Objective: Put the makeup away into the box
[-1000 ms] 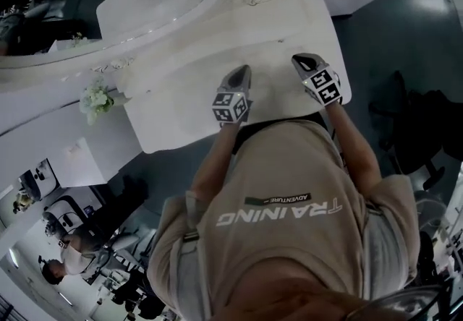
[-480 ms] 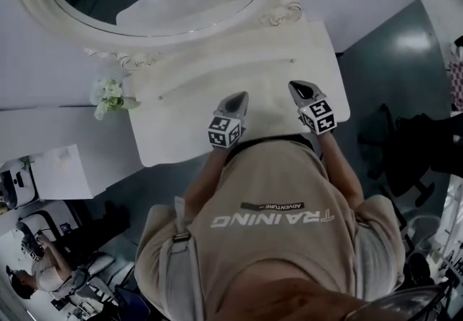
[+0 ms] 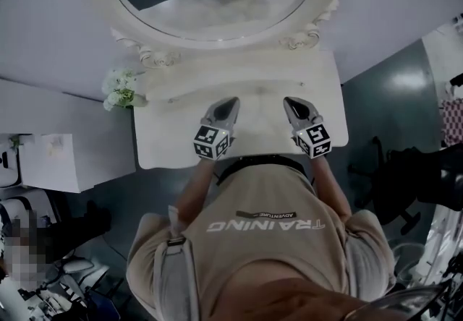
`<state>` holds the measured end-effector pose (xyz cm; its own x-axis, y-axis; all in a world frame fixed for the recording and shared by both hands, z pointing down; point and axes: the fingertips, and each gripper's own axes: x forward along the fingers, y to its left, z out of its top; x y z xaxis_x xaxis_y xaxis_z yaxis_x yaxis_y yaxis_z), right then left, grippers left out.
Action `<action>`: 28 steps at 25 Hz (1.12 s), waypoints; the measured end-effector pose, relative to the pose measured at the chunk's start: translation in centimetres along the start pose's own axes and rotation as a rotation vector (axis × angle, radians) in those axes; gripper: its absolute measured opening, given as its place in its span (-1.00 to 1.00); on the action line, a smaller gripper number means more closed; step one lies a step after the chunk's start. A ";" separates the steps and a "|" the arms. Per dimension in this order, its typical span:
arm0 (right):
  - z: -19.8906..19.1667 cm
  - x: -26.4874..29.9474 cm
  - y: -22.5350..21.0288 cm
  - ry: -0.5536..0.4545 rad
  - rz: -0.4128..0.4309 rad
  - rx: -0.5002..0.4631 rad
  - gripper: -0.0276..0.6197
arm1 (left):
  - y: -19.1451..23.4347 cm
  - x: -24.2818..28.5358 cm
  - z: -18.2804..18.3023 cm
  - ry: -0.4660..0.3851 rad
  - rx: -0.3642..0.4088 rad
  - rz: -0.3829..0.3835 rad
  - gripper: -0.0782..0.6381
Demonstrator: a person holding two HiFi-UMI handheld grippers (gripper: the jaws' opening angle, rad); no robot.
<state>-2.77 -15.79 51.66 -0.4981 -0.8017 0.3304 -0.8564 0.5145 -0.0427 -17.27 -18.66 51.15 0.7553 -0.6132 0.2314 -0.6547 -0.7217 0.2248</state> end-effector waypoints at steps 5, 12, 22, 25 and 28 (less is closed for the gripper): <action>3.9 -0.3 0.2 -0.091 0.034 -0.035 -0.90 | 1.0 -1.1 5.7 -0.117 -0.077 0.044 -0.78; 9.3 -2.7 -0.8 -0.206 0.039 -0.053 -0.90 | -1.4 -1.0 9.7 -0.140 0.044 0.092 -0.78; 9.7 -5.1 -1.6 -0.224 0.074 -0.039 -0.91 | -5.5 0.1 10.1 -0.131 0.183 0.118 -0.78; 9.1 -4.7 -1.7 -0.213 0.080 -0.038 -0.91 | -5.3 0.2 9.4 -0.120 0.170 0.120 -0.78; 8.4 -4.9 -1.9 -0.193 0.088 -0.016 -0.91 | -5.6 0.0 8.9 -0.110 0.154 0.117 -0.78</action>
<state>0.13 -15.35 42.22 -0.5892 -0.7960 0.1388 -0.8068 0.5888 -0.0482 -13.37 -17.45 41.44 0.6783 -0.7212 0.1405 -0.7325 -0.6787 0.0531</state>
